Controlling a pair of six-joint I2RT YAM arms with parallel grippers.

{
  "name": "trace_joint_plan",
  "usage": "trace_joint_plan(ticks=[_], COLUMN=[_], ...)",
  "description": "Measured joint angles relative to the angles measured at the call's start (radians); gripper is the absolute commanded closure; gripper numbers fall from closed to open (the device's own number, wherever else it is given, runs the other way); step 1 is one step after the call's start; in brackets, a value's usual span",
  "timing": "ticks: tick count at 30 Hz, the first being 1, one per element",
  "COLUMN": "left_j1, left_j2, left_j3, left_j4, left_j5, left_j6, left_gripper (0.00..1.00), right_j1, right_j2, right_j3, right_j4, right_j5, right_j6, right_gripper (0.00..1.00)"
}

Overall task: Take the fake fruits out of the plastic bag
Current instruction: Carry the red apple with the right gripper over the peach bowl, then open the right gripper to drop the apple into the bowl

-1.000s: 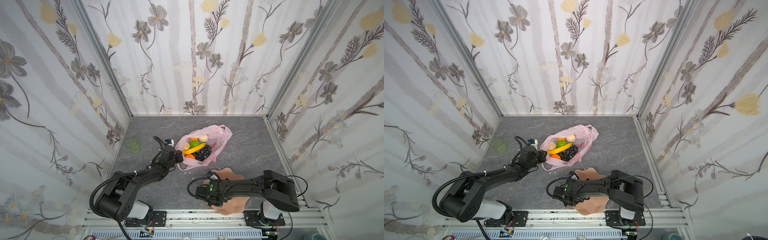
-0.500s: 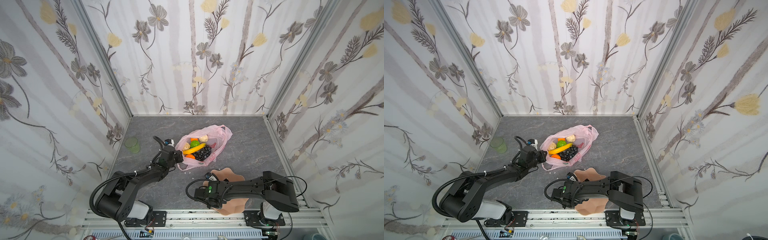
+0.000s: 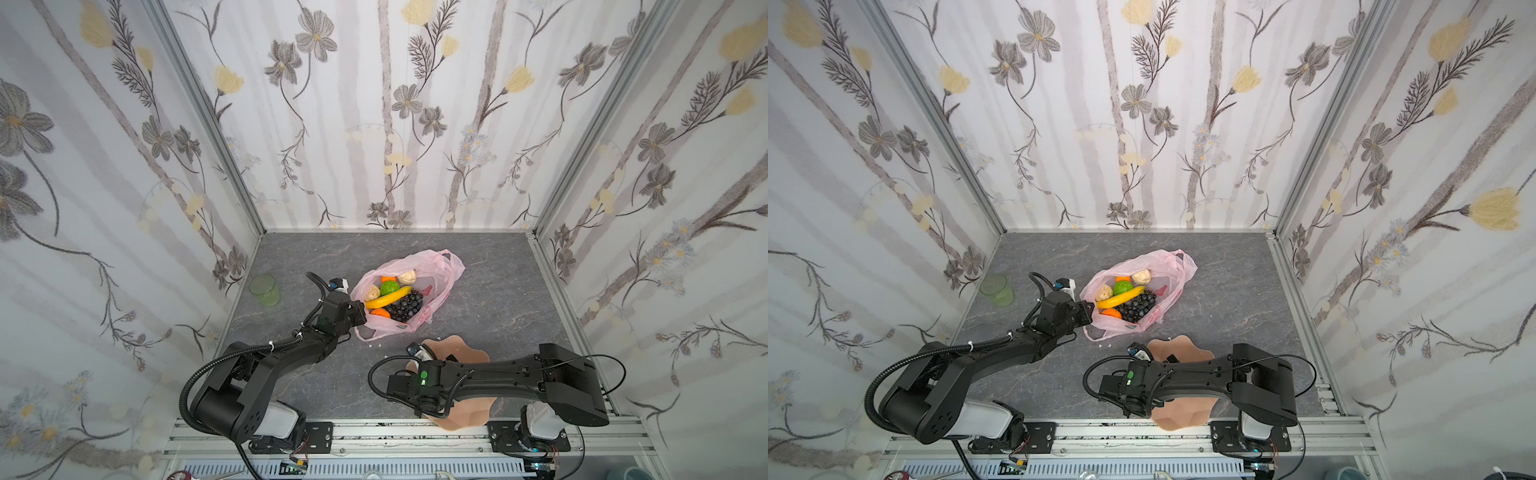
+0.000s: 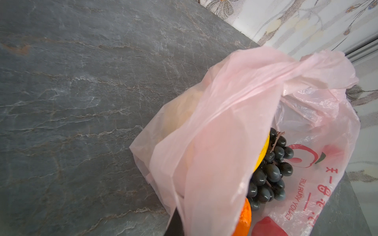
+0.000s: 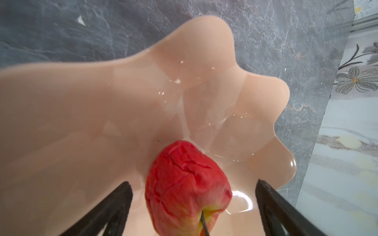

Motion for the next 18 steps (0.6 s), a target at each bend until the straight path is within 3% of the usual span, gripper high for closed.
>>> trace_joint_plan(ticks=[7, 13, 18], left_j1=[0.001, 0.001, 0.001], left_j2=[0.0, -0.003, -0.015], left_j3=[0.0, 0.0, 0.0], left_j4=[0.0, 0.0, 0.0], left_j5=[-0.002, -0.002, -0.002], left_j6=[0.002, 0.005, 0.008], left_gripper=[0.88, 0.88, 0.88], right_j1=[-0.03, -0.196, -0.37], right_j2=[-0.074, -0.174, -0.16], right_j3=[0.126, 0.187, 0.255], right_j4=[-0.044, 0.018, 0.147], right_j5=[0.012, 0.017, -0.026], right_j6=[-0.022, -0.134, -0.272], right_gripper=[0.12, 0.19, 0.25])
